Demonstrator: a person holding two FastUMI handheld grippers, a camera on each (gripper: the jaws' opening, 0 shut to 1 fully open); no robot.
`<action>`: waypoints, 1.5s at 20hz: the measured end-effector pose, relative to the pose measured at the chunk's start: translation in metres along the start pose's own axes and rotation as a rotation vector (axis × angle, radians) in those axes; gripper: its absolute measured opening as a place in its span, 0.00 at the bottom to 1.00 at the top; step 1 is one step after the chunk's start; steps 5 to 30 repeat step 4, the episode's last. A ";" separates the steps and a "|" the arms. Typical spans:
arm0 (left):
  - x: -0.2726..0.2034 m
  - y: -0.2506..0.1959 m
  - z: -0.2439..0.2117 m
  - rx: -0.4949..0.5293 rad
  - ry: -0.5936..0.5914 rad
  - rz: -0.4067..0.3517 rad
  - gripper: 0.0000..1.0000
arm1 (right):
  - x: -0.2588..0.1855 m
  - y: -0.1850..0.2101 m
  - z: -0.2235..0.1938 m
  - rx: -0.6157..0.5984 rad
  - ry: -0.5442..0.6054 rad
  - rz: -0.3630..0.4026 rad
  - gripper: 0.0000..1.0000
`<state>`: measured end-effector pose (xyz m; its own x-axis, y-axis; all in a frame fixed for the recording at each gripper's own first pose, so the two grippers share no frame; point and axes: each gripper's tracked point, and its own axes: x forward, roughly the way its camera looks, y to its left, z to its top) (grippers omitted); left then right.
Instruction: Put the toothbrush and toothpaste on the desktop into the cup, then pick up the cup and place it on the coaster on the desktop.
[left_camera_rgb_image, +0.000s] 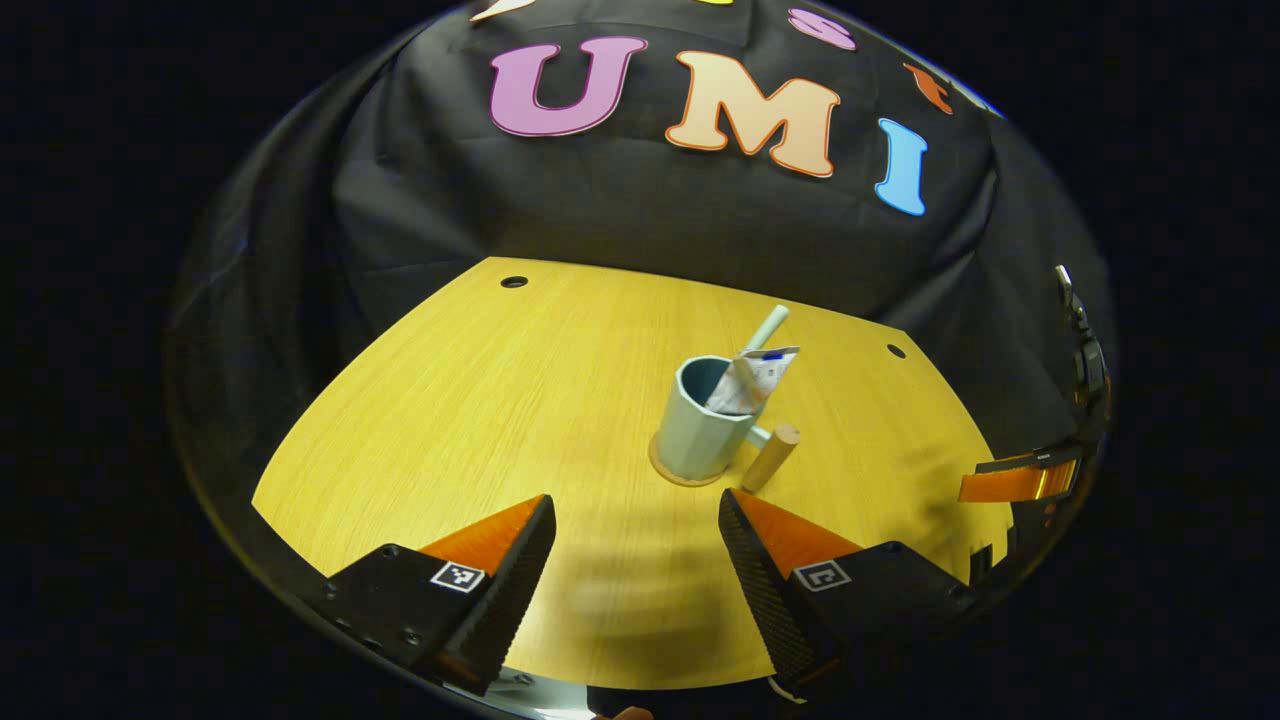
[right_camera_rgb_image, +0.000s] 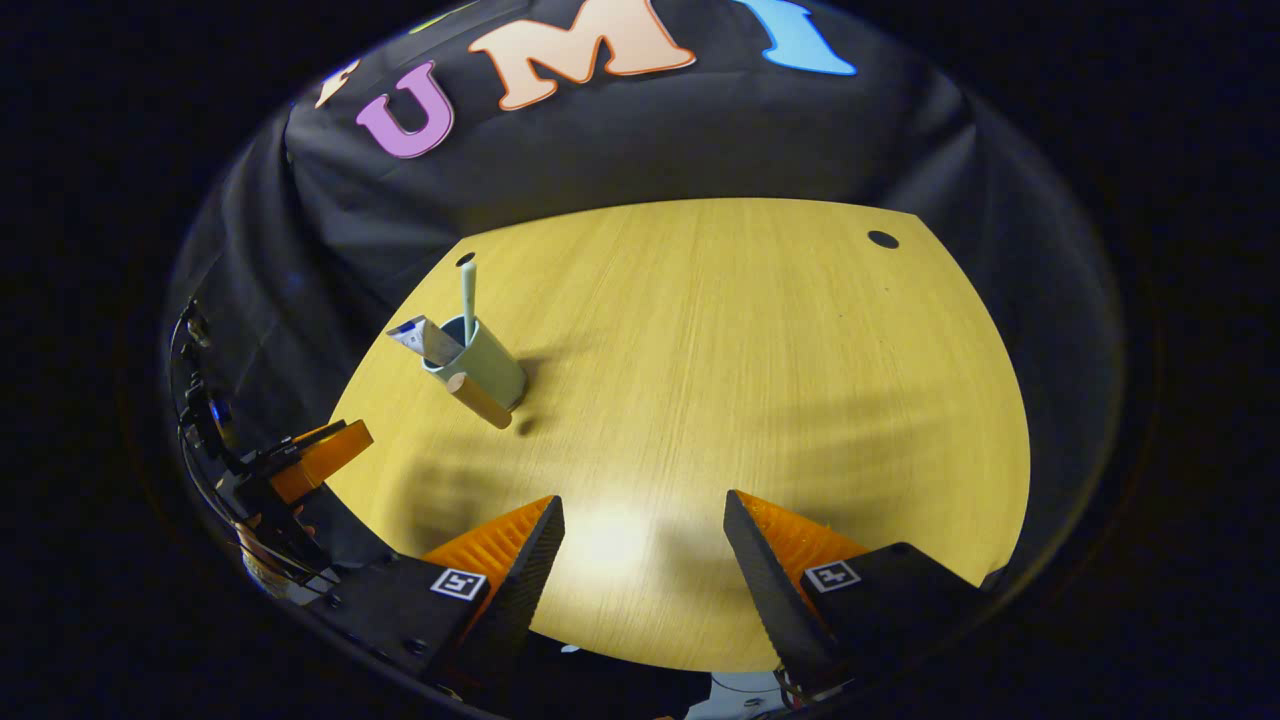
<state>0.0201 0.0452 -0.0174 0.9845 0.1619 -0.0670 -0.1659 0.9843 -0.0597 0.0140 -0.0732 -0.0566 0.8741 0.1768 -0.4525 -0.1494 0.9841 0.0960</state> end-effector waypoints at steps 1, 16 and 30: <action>-0.002 -0.007 0.002 -0.001 -0.009 -0.008 0.95 | -0.004 -0.005 -0.001 0.013 -0.009 0.006 0.96; -0.004 -0.026 0.002 0.008 -0.020 -0.026 0.95 | -0.010 -0.024 -0.007 0.007 -0.029 -0.001 0.99; -0.004 -0.026 0.002 0.008 -0.020 -0.026 0.95 | -0.010 -0.024 -0.007 0.007 -0.029 -0.001 0.99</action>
